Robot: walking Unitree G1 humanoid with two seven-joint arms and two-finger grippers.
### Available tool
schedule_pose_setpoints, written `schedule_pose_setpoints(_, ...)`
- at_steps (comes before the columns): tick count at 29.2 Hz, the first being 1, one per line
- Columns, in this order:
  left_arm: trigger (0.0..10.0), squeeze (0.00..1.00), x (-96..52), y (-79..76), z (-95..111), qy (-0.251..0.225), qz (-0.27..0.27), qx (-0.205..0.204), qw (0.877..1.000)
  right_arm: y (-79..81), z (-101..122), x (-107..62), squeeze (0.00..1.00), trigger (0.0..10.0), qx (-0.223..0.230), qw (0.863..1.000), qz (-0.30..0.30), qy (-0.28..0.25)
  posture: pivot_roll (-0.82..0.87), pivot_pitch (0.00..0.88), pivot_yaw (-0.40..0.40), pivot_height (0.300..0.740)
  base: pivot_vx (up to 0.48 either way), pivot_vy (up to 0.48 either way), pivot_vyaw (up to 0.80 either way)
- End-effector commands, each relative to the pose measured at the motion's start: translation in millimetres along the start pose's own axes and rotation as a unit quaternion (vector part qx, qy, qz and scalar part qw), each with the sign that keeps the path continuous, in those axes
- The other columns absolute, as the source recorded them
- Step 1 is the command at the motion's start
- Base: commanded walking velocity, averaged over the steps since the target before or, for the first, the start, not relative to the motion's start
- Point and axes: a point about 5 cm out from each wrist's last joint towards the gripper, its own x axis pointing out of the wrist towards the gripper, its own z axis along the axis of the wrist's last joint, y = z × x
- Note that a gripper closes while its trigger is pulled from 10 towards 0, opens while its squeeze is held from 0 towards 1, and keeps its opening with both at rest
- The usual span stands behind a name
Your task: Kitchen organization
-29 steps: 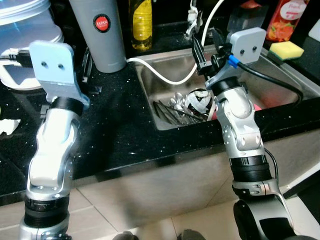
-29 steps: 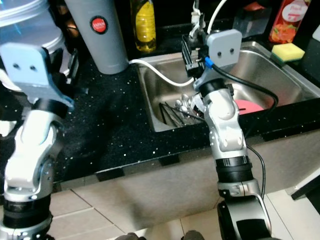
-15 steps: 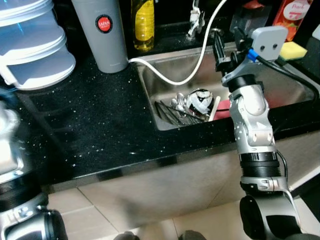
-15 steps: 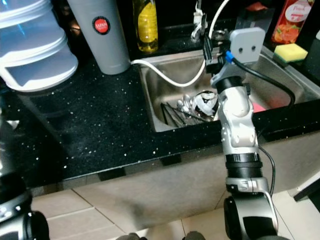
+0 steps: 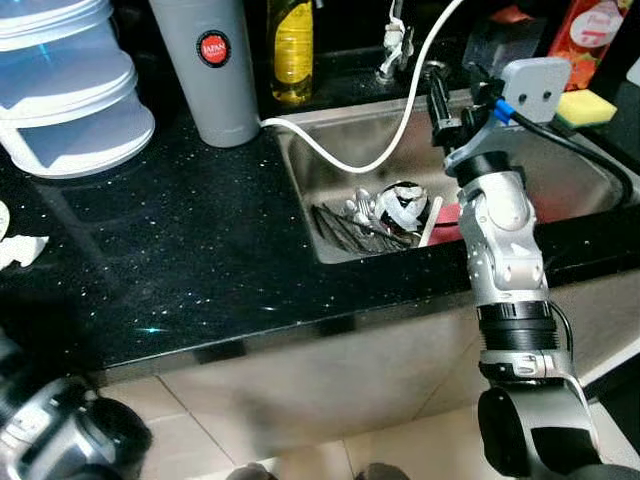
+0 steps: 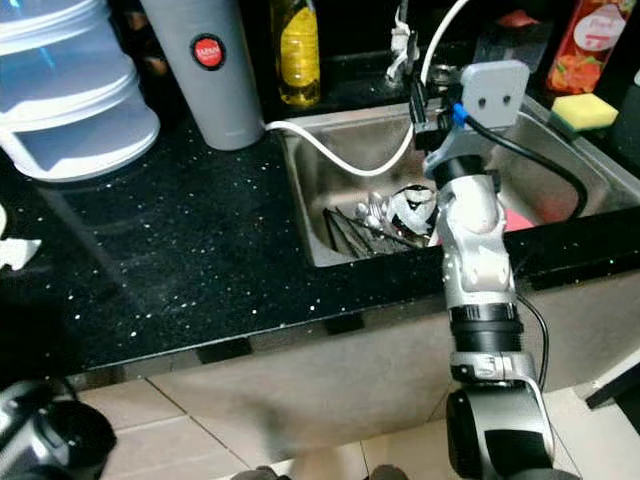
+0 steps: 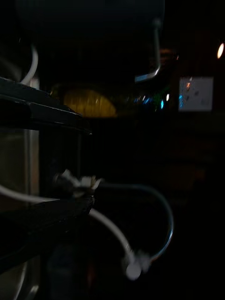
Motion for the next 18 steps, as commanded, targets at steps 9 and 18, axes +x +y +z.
schedule_pose_setpoints(9, 10.0, 1.00, 11.8, 2.9, -13, 0.052, -0.003, -0.015, 0.999, 5.1, 0, 1.9, 0.00, 10.0, 0.006, 1.000, 0.013, -0.004, 0.04, 0.039, 0.042, 0.740, 0.000, 0.000, 0.00)
schedule_pose_setpoints(18, 10.0, 1.00, 21.3, -11.9, -24, 0.113, -0.058, -0.053, 0.990, 7.9, 1, 2.0, 0.00, 10.0, 0.008, 1.000, 0.017, -0.007, 0.03, 0.034, 0.044, 0.740, 0.000, 0.000, 0.00)
